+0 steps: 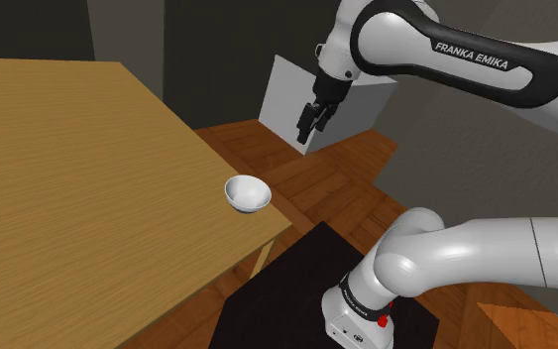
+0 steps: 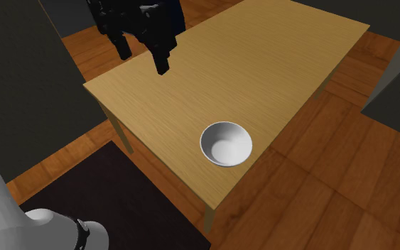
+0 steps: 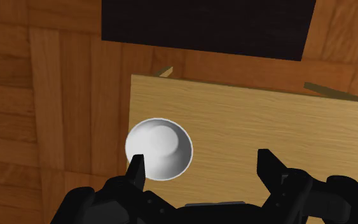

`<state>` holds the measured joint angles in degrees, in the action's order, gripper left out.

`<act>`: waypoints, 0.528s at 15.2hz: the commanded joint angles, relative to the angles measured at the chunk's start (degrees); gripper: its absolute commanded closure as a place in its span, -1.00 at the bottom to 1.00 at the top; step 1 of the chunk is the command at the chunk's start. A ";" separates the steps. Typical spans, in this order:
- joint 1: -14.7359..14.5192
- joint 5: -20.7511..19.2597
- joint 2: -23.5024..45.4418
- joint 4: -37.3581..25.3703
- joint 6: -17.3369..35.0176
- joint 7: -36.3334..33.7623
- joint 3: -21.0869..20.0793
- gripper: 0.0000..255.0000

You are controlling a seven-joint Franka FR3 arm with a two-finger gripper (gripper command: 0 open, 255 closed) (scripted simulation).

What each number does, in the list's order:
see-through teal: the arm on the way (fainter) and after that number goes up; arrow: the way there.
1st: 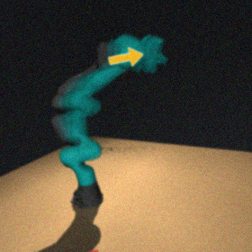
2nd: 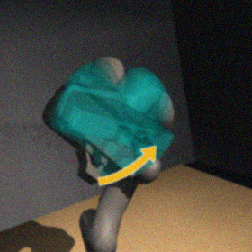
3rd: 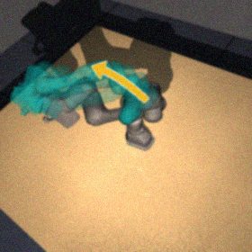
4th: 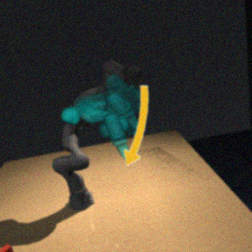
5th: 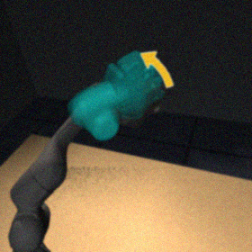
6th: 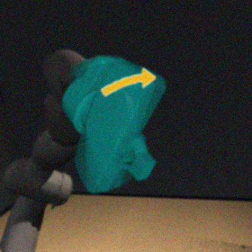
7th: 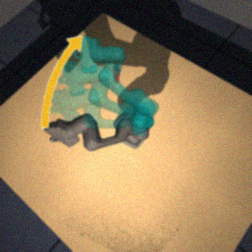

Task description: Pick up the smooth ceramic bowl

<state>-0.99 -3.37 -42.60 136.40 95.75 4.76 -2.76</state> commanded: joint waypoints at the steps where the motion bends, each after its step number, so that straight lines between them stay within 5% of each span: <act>1: 0.00 0.00 0.00 0.00 0.00 0.00 0.00 -1.00; 8: 0.54 -2.45 7.90 6.75 14.15 -4.88 -3.89 -1.00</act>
<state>-0.61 -5.32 -36.15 142.40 107.67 0.64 -6.11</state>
